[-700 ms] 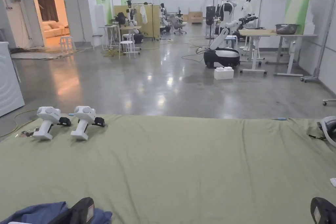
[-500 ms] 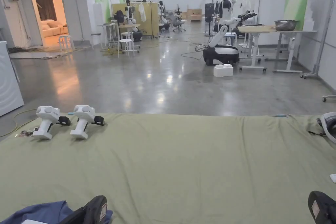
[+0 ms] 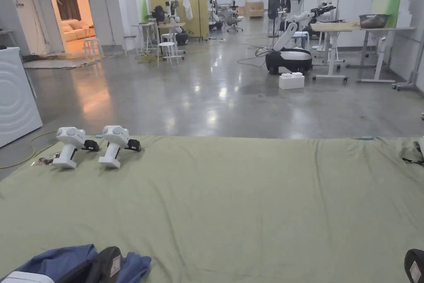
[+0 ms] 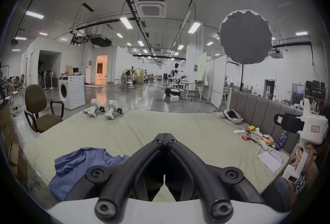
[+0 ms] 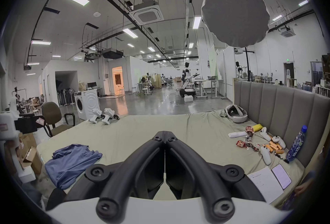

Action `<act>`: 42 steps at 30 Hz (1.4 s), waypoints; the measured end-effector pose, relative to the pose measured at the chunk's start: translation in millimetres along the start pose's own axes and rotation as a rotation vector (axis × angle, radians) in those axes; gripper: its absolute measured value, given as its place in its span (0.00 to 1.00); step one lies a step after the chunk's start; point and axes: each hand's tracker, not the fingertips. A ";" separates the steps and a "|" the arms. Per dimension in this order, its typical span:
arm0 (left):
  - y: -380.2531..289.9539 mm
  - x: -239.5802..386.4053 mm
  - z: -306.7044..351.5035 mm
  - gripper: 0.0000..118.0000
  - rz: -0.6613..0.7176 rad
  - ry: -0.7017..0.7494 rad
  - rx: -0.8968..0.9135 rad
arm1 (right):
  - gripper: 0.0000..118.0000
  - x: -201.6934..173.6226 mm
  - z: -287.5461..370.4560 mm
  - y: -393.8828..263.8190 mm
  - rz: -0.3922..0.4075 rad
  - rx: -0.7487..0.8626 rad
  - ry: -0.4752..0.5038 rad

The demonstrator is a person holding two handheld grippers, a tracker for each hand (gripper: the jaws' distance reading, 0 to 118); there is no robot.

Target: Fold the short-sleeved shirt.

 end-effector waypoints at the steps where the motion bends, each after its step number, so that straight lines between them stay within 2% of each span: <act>1: 0.0 -6.9 0.2 0.01 0.014 0.021 -0.008 | 0.02 -0.4 0.3 -2.4 0.004 -0.002 0.005; 3: -0.7 -20.6 -0.5 0.01 0.020 0.047 -0.020 | 0.02 -1.7 0.6 -8.0 0.007 -0.007 0.015; 4: -1.0 -29.5 -1.0 0.08 0.015 0.053 -0.030 | 0.02 -4.3 0.0 -8.3 0.007 -0.017 0.020; 5: -1.8 -39.8 -3.1 0.27 0.008 0.064 -0.047 | 0.02 -5.3 -0.9 -10.7 0.007 -0.031 0.025; 6: -3.2 -49.5 -5.0 0.59 0.001 0.076 -0.066 | 0.02 -6.1 -1.9 -13.7 0.007 -0.045 0.026; 7: -6.7 -61.2 -10.2 0.85 -0.014 0.094 -0.097 | 0.02 -7.0 -2.6 -17.3 0.008 -0.057 0.027; 13: -55.2 -138.0 -76.4 0.85 -0.022 0.120 -0.364 | 0.02 -2.9 -10.4 -37.3 -0.065 -0.181 0.049; 18: -118.0 -200.2 -152.0 0.85 0.131 0.169 -0.588 | 0.02 -11.7 -15.7 -50.1 -0.019 -0.270 0.035; 21: -153.5 -226.8 -191.5 0.88 0.134 0.188 -0.675 | 0.02 -13.7 -16.0 -60.2 -0.042 -0.336 0.084; 24: -172.6 -243.2 -220.9 0.91 0.140 0.214 -0.742 | 0.02 -13.5 -16.7 -74.9 -0.042 -0.413 0.052; 27: -187.0 -260.1 -243.8 0.91 0.133 0.239 -0.767 | 0.02 -11.7 -14.9 -88.4 -0.047 -0.458 0.023; 29: -195.9 -266.8 -255.9 0.91 0.109 0.292 -0.806 | 0.02 -7.4 -12.0 -94.0 -0.081 -0.461 0.014; 31: -204.7 -271.5 -263.9 0.89 0.130 0.248 -0.862 | 0.02 -2.2 -12.5 -97.2 -0.133 -0.480 -0.035; 33: -205.0 -267.3 -268.2 0.86 0.099 0.268 -0.863 | 0.02 4.0 -13.5 -101.2 -0.154 -0.497 -0.070; 34: -202.9 -262.9 -267.4 0.74 0.085 0.270 -0.862 | 0.02 6.3 -14.4 -102.8 -0.155 -0.502 -0.082; 35: -202.8 -259.9 -266.1 0.58 0.070 0.256 -0.866 | 0.02 7.9 -15.2 -103.7 -0.156 -0.507 -0.089; 37: -193.3 -244.7 -264.7 0.08 -0.008 0.202 -0.823 | 0.02 10.0 -16.7 -104.5 -0.157 -0.516 -0.093; 39: -193.0 -243.4 -271.5 0.08 -0.041 0.293 -0.843 | 0.02 12.1 -17.8 -104.8 -0.163 -0.518 -0.089; 40: -198.7 -243.4 -275.1 0.08 0.005 0.284 -0.871 | 0.02 11.0 -17.2 -104.1 -0.170 -0.515 -0.085; 41: -197.3 -245.0 -275.8 0.08 0.025 0.291 -0.873 | 0.02 51.1 -4.3 -112.0 -0.179 -0.507 -0.082; 42: -193.2 -247.6 -274.4 0.08 0.053 0.301 -0.874 | 0.02 53.1 -0.7 -111.8 -0.185 -0.498 -0.080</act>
